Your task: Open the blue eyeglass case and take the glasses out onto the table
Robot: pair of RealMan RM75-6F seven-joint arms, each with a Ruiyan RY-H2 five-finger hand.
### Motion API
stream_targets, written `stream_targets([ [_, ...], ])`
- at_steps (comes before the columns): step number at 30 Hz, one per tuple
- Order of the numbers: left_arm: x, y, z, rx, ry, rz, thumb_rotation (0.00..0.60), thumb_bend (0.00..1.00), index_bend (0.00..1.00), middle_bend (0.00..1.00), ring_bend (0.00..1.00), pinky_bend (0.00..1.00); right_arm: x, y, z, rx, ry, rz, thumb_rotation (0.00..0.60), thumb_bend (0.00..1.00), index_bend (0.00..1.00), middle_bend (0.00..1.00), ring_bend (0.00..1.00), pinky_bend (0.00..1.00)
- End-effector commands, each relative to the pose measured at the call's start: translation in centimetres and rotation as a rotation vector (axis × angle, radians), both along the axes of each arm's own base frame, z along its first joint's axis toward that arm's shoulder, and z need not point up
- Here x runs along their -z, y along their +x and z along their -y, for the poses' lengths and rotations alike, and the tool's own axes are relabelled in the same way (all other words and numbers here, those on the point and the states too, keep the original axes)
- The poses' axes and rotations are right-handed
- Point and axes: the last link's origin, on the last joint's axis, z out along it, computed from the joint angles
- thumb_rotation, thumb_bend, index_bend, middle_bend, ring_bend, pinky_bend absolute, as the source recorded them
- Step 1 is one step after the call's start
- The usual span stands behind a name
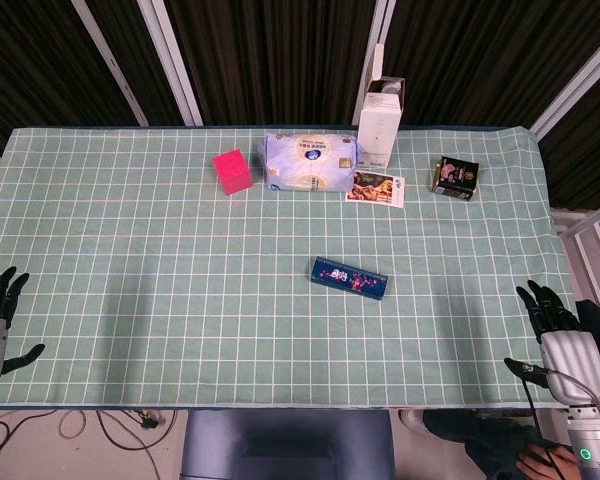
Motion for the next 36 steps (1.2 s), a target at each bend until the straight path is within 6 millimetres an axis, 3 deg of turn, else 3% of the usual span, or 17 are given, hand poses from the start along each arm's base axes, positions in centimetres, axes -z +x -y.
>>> stream_targets([
  [1, 0.0, 0.0, 0.0, -0.001, 0.000, 0.000, 0.600, 0.00, 0.00, 0.00, 0.00, 0.00, 0.0, 0.0, 0.0, 0.000, -0.001, 0.000, 0.600, 0.07, 0.00, 0.00, 0.00, 0.25],
  [28, -0.4, -0.5, -0.4, -0.013, 0.006, 0.000, 0.600, 0.00, 0.00, 0.00, 0.00, 0.00, 1.1, -0.4, 0.5, 0.065, 0.009, -0.040, 0.600, 0.07, 0.00, 0.00, 0.00, 0.25],
  [33, -0.3, -0.4, -0.5, -0.016, 0.000, -0.007, 0.600, 0.00, 0.00, 0.00, 0.00, 0.00, 1.6, 0.7, 1.2, 0.078, 0.019, 0.001, 0.600, 0.07, 0.00, 0.00, 0.00, 0.25],
  [36, -0.1, -0.3, -0.6, -0.014, -0.005, -0.006, 0.600, 0.00, 0.00, 0.00, 0.00, 0.00, 2.4, 2.3, 2.4, 0.096, 0.042, 0.062, 0.600, 0.08, 0.00, 0.00, 0.00, 0.25],
])
